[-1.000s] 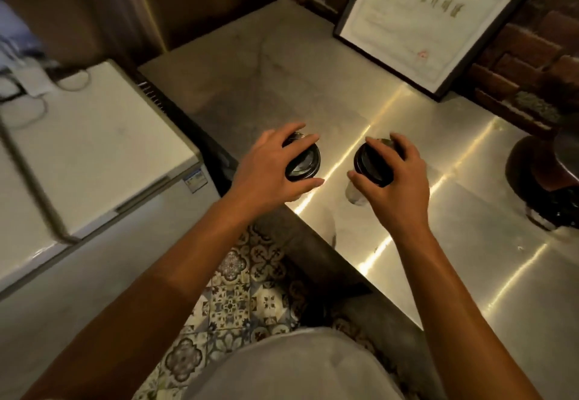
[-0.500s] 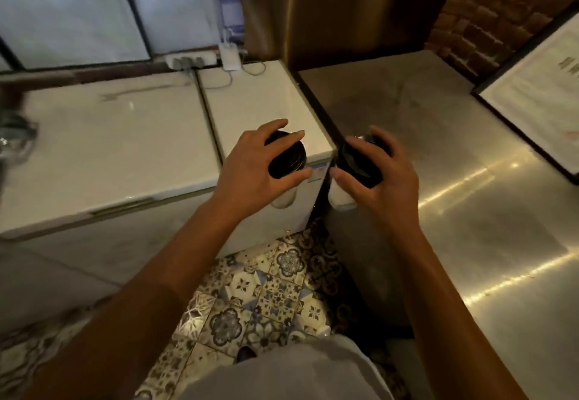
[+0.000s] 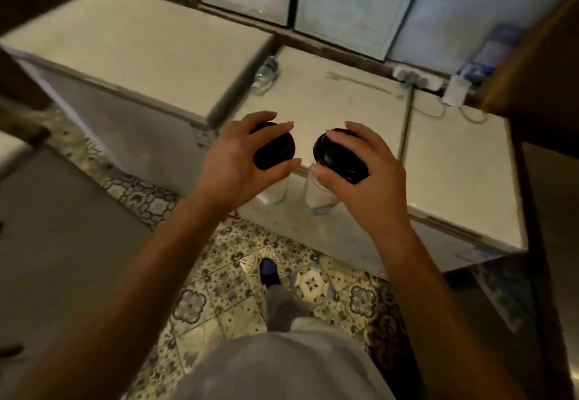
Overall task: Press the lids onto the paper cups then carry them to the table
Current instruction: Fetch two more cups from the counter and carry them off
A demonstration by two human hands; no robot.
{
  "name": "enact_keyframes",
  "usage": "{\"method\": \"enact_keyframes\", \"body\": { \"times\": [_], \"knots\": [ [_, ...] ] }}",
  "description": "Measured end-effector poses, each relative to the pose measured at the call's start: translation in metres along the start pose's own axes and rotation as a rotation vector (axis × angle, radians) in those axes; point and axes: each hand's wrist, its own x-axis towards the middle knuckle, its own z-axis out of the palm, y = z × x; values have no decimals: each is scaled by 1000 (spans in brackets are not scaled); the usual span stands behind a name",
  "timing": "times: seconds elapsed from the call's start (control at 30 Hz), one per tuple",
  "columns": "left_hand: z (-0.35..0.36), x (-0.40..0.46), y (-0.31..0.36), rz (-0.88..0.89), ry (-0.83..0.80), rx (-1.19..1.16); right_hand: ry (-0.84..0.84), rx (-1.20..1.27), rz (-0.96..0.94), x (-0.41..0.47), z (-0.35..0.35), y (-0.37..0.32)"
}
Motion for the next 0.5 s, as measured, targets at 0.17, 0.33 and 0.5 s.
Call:
{"method": "enact_keyframes", "body": {
  "times": [0.17, 0.33, 0.5],
  "knots": [
    [-73, -26, -72, -212, 158, 128, -182, 89, -198, 61, 94, -43],
    [-145, -41, -134, -354, 274, 278, -332, 226, -314, 116, 184, -90],
    [-208, -71, -182, -481, 372, 410, -430, 406, -423, 157, 263, -155]
  ]
}}
